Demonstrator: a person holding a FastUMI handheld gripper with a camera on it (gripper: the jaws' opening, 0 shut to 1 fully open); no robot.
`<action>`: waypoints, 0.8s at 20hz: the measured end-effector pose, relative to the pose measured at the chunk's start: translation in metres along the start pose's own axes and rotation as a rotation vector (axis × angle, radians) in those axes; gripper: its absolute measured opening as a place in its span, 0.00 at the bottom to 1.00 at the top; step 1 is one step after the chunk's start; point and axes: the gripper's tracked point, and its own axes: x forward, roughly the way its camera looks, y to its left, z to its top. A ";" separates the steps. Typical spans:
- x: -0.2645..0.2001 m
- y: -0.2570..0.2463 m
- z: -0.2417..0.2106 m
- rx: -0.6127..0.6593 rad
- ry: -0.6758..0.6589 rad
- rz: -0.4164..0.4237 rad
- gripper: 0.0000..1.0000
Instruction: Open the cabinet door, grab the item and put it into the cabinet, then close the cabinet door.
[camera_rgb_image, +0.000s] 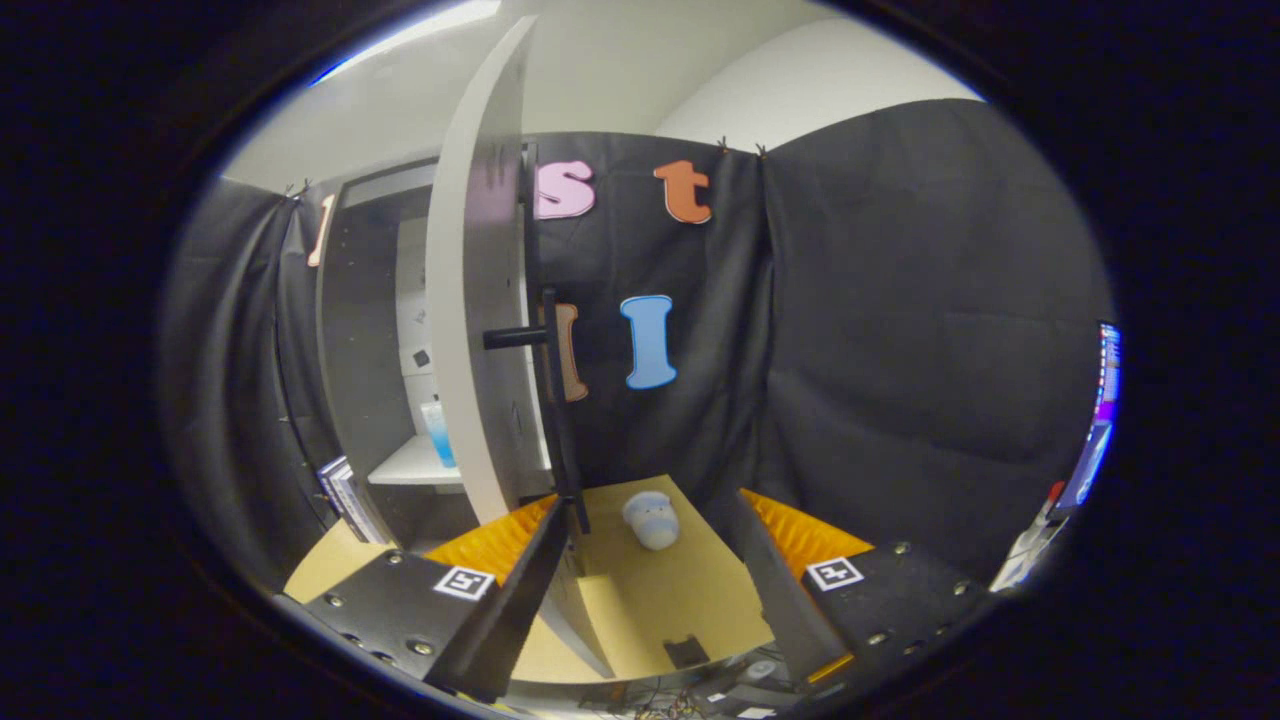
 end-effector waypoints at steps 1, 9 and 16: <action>0.002 0.003 -0.002 0.003 0.006 0.023 0.98; 0.003 0.049 -0.008 0.032 0.026 0.218 0.97; 0.008 0.118 -0.017 0.066 0.060 0.394 0.97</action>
